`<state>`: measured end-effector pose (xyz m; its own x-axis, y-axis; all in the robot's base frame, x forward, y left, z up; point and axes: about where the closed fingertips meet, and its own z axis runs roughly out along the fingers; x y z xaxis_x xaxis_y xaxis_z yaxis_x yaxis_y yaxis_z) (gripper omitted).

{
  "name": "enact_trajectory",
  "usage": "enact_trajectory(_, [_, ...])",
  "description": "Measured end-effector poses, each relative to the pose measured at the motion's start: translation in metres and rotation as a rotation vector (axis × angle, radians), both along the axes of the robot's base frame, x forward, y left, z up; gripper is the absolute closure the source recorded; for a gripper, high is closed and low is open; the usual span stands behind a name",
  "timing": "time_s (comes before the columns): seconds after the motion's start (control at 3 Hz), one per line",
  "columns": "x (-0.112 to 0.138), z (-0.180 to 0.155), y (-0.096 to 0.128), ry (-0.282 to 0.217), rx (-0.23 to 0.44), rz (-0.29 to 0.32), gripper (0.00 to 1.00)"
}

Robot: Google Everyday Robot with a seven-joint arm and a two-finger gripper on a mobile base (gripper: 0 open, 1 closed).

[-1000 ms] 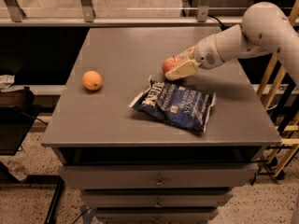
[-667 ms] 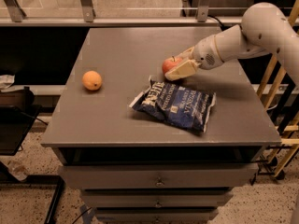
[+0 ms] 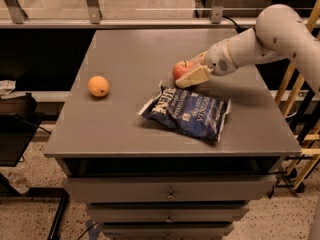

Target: Move apple near blue chip bag

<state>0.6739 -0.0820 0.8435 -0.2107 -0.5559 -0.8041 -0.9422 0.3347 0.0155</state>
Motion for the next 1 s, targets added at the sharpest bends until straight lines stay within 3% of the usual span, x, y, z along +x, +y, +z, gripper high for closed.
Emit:
enact_trajectory(0.33, [0.0000, -0.0017, 0.0027, 0.003, 0.001, 0.004, 0.00])
enact_trajectory(0.67, [0.0001, -0.0016, 0.0027, 0.002, 0.001, 0.004, 0.00])
enact_trajectory(1.0, [0.0034, 0.0079, 0.0008, -0.035, 0.000, 0.000, 0.00])
